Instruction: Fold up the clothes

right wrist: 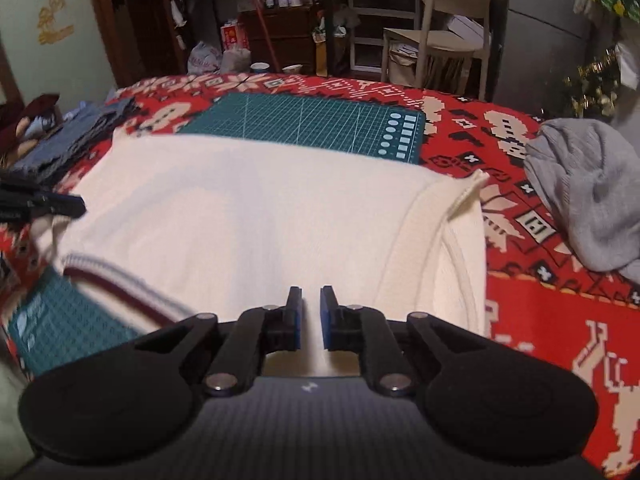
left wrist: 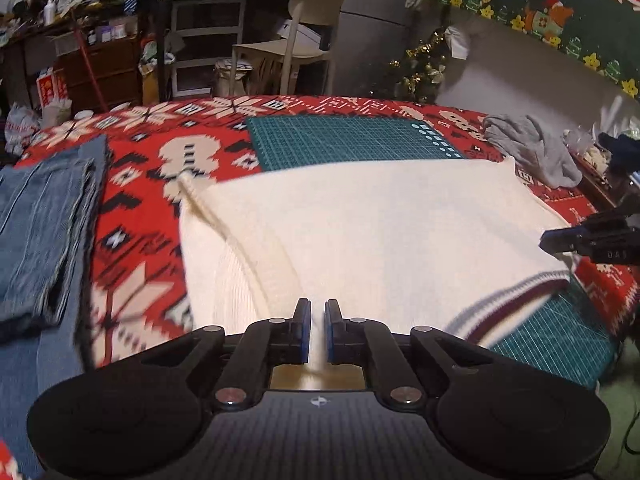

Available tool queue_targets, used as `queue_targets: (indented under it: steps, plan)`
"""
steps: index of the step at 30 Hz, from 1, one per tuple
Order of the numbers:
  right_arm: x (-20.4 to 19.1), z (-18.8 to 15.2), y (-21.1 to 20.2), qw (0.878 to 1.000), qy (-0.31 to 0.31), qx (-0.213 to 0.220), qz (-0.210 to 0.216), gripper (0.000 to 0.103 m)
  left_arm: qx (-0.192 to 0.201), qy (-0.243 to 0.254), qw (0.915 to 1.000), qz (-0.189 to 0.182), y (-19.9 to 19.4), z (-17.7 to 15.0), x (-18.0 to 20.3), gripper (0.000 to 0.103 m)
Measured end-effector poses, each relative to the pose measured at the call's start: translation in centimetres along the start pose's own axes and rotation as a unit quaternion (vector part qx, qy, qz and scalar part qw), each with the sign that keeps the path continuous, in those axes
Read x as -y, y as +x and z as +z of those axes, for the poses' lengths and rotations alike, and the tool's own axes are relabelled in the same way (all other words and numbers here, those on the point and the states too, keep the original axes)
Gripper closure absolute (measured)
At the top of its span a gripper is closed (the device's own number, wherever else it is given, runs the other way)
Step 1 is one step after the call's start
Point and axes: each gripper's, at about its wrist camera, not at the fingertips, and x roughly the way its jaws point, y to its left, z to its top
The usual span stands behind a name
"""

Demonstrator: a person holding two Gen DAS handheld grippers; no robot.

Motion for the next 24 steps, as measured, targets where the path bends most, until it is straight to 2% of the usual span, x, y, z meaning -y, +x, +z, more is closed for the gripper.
queue_targets:
  steps: [6,10,14,19,24]
  plan:
    - [-0.3,-1.1,-2.0,1.000,0.019,-0.013,-0.006,0.092,-0.001,-0.001,1.0000,0.004,-1.6,-1.3,0.0,0.095]
    - [-1.0,-1.0,-2.9,1.000,0.021,-0.008,-0.006,0.091,0.008,-0.016,0.9998,-0.013,-2.7,-1.3,-0.1,0.096]
    - [-2.7,-0.3,-2.6,1.000,0.001,0.003,0.012,0.091,0.018,0.013,0.9986,-0.047,-2.2,-0.6,2.1,0.096]
    - [-4.4,-0.2,-1.5,0.999,-0.011,-0.007,0.032,0.091,-0.009,0.062,0.9942,-0.087,0.1,-0.5,5.2,0.096]
    - [-4.7,-1.1,-1.9,0.999,-0.012,-0.016,0.039,0.090,-0.014,0.070,0.9944,-0.078,-0.4,-1.5,5.6,0.095]
